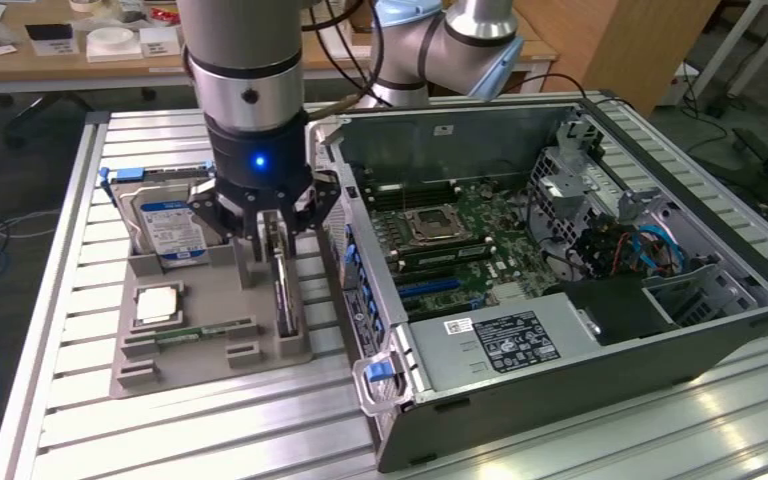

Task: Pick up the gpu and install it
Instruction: 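Pick up the gpu and move the gpu toward the slot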

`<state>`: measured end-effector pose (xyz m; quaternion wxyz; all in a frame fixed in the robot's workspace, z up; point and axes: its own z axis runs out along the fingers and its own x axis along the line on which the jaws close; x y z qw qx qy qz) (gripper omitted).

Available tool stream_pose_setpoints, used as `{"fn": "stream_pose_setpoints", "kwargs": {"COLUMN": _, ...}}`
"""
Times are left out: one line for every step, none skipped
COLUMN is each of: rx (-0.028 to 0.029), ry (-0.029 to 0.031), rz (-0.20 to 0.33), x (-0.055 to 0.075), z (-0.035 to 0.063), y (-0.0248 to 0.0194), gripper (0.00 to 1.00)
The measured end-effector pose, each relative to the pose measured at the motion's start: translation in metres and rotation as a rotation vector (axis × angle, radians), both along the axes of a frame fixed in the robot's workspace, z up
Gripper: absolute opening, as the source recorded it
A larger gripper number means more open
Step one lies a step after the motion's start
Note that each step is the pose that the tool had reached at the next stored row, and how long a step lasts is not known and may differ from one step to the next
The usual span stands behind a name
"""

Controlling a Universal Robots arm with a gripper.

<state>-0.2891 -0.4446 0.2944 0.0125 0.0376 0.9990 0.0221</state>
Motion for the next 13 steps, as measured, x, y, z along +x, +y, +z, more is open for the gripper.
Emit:
{"fn": "stream_pose_setpoints", "kwargs": {"rx": 0.0001, "ry": -0.0001, "rz": 0.0, "x": 0.0, "z": -0.0018, "y": 0.0003, "gripper": 0.42}}
{"fn": "stream_pose_setpoints", "kwargs": {"rx": 0.0, "ry": 0.0, "rz": 0.0, "x": 0.0, "z": -0.0036, "y": 0.0006, "gripper": 0.42}}
{"fn": "stream_pose_setpoints", "kwargs": {"rx": -0.0001, "ry": 0.0, "rz": 0.0, "x": 0.0, "z": -0.0054, "y": 0.0007, "gripper": 0.42}}
{"fn": "stream_pose_setpoints", "kwargs": {"rx": 0.0001, "ry": -0.0001, "rz": 0.0, "x": 0.0, "z": -0.0074, "y": 0.001, "gripper": 0.42}}
{"fn": "stream_pose_setpoints", "kwargs": {"rx": 0.0001, "ry": -0.0001, "rz": 0.0, "x": -0.001, "z": -0.0092, "y": 0.0013, "gripper": 0.42}}
{"fn": "stream_pose_setpoints", "kwargs": {"rx": 0.0, "ry": 0.0, "rz": 0.0, "x": -0.001, "z": -0.011, "y": 0.0015, "gripper": 0.42}}
{"fn": "stream_pose_setpoints", "kwargs": {"rx": 0.0, "ry": 0.0, "rz": 0.0, "x": -0.001, "z": -0.0128, "y": 0.0018, "gripper": 0.42}}
{"fn": "stream_pose_setpoints", "kwargs": {"rx": 0.0001, "ry": -0.0001, "rz": 0.0, "x": -0.001, "z": -0.0146, "y": 0.0022, "gripper": 0.42}}
{"fn": "stream_pose_setpoints", "kwargs": {"rx": 0.0, "ry": 0.0, "rz": 0.0, "x": -0.002, "z": -0.0164, "y": 0.0025, "gripper": 0.42}}
{"fn": "stream_pose_setpoints", "kwargs": {"rx": 0.0, "ry": 0.0, "rz": 0.0, "x": -0.002, "z": -0.0183, "y": 0.0029, "gripper": 0.42}}
{"fn": "stream_pose_setpoints", "kwargs": {"rx": -0.0001, "ry": 0.0, "rz": 0.0, "x": -0.002, "z": -0.019, "y": 0.0034, "gripper": 0.42}}
{"fn": "stream_pose_setpoints", "kwargs": {"rx": -0.0001, "ry": 0.0001, "rz": 0.0, "x": -0.002, "z": -0.019, "y": 0.0034, "gripper": 0.42}}
{"fn": "stream_pose_setpoints", "kwargs": {"rx": -0.0001, "ry": 0.0001, "rz": 0.0, "x": -0.002, "z": -0.019, "y": 0.0034, "gripper": 0.42}}
